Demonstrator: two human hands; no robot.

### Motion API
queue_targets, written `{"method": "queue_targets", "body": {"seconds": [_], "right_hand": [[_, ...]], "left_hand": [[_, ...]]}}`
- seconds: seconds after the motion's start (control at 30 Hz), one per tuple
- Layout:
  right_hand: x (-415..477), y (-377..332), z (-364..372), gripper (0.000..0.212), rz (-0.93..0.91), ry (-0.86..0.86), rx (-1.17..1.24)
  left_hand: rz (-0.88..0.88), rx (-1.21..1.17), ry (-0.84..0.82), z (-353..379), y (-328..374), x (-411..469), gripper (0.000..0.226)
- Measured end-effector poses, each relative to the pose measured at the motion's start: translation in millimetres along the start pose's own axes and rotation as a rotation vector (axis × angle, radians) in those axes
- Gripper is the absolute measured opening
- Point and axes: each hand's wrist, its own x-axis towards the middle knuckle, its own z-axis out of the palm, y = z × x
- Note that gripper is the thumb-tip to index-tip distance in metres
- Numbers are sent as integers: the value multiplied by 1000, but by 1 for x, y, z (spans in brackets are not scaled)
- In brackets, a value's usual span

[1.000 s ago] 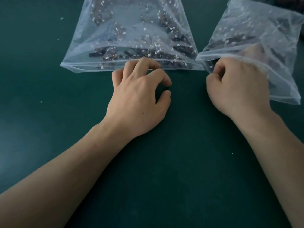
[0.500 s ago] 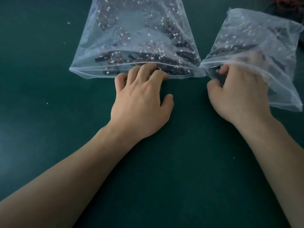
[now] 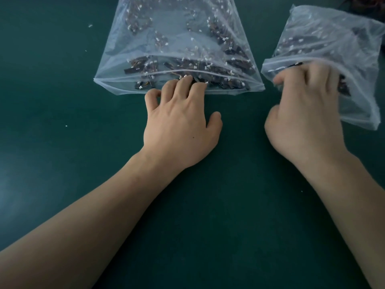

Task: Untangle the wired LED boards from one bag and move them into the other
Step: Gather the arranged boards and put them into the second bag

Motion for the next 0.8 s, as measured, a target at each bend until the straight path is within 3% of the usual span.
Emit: {"method": "queue_targets", "body": {"seconds": [0.23, 0.4, 0.6, 0.7, 0.8], "right_hand": [[10, 27, -3, 15, 155, -30, -8], [15, 29, -3, 17, 168, -37, 20], [23, 23, -4, 22, 224, 147, 128], [19, 18, -2, 28, 194, 108, 228], [9, 14, 1, 36, 104, 41, 172]], "left_hand": [[-3, -20, -23, -2, -2, 0, 58], [1, -26, -24, -1, -3, 0, 58], [1, -21, -27, -1, -2, 0, 56], [-1, -22, -30, -1, -2, 0, 56], [0, -16, -34, -1, -2, 0, 56]]}}
